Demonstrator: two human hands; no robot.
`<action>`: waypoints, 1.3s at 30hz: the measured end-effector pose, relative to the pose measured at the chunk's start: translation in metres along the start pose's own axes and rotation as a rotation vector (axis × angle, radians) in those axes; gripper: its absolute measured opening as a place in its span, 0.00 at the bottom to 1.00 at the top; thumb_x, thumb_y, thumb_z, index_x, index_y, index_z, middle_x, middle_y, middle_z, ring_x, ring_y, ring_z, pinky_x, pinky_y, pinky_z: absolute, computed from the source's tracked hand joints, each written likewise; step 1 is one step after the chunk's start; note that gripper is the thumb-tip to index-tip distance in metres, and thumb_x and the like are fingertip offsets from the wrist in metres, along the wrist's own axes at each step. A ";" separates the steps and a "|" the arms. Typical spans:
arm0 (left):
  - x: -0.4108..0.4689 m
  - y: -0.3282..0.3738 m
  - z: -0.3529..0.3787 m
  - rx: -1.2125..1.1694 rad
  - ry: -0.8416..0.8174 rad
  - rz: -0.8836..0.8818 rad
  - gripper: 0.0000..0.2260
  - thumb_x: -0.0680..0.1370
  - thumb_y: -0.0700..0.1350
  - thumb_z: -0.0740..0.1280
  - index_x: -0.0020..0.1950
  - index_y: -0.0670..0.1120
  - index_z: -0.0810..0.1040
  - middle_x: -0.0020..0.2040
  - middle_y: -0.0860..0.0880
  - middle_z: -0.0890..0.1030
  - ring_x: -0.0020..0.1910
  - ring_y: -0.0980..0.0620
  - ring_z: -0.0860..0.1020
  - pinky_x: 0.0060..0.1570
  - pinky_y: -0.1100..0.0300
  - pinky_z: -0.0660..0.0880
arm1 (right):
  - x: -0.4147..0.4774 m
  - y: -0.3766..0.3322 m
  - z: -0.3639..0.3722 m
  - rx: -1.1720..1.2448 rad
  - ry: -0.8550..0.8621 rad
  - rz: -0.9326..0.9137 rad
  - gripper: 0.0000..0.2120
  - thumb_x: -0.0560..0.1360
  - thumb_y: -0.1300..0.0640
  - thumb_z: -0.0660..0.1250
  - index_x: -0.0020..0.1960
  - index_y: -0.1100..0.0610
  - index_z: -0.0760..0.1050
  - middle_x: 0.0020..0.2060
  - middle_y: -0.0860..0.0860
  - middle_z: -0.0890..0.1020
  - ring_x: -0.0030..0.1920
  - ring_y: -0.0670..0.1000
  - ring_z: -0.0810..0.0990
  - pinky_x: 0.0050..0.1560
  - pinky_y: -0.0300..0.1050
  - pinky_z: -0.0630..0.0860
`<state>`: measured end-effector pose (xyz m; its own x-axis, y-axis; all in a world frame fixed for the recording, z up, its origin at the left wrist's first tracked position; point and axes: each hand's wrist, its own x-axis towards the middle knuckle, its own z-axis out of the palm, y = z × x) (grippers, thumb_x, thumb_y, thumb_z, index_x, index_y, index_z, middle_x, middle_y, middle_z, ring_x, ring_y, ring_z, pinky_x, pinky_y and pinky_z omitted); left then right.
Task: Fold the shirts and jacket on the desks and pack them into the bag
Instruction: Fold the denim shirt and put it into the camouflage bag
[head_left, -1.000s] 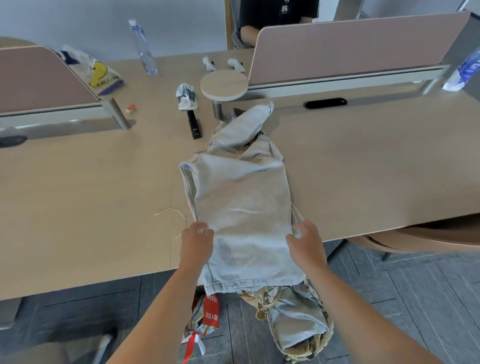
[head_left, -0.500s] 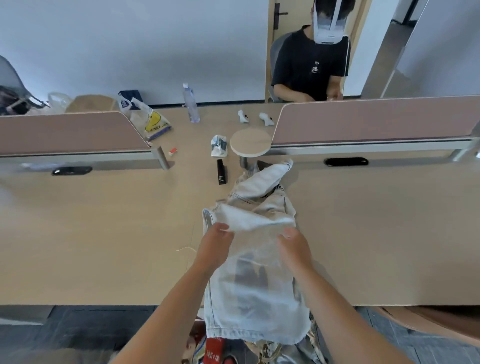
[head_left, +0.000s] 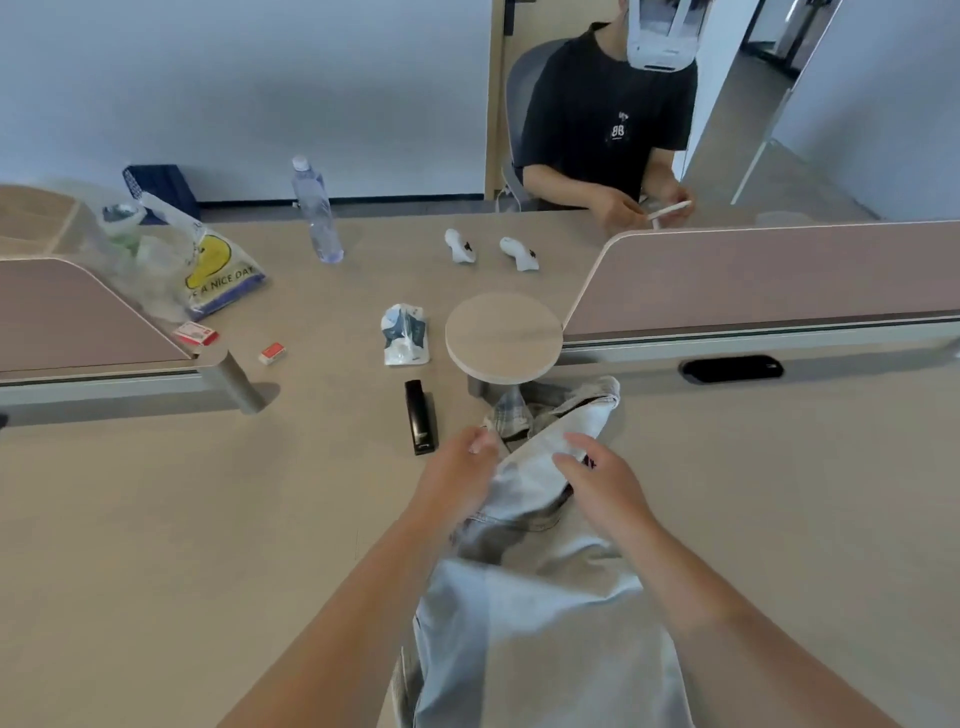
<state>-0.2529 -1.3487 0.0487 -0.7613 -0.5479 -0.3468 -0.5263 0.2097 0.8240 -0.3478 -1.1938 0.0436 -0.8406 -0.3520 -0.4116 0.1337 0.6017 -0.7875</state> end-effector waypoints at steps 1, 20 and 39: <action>0.016 -0.003 0.002 0.010 -0.039 0.009 0.12 0.81 0.50 0.57 0.54 0.47 0.78 0.46 0.48 0.81 0.35 0.50 0.76 0.35 0.58 0.71 | 0.015 -0.003 0.002 -0.006 -0.009 0.011 0.22 0.78 0.45 0.64 0.71 0.42 0.71 0.57 0.46 0.76 0.49 0.47 0.76 0.44 0.45 0.72; 0.089 -0.037 0.034 0.341 -0.285 0.022 0.20 0.67 0.57 0.74 0.54 0.50 0.76 0.59 0.51 0.65 0.55 0.48 0.73 0.49 0.56 0.73 | 0.085 0.009 0.008 -0.120 0.198 0.169 0.06 0.71 0.50 0.58 0.42 0.47 0.73 0.38 0.48 0.81 0.41 0.54 0.81 0.45 0.54 0.80; 0.083 0.015 0.163 0.346 -0.241 0.100 0.09 0.81 0.41 0.57 0.41 0.46 0.71 0.34 0.51 0.72 0.34 0.50 0.71 0.31 0.56 0.63 | 0.061 0.104 -0.096 -0.045 0.177 0.430 0.16 0.67 0.65 0.58 0.27 0.54 0.54 0.22 0.49 0.58 0.26 0.51 0.56 0.31 0.44 0.54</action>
<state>-0.3855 -1.2590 -0.0411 -0.8601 -0.3148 -0.4013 -0.5100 0.5343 0.6741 -0.4352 -1.0838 -0.0198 -0.7907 0.0617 -0.6090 0.4703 0.6980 -0.5399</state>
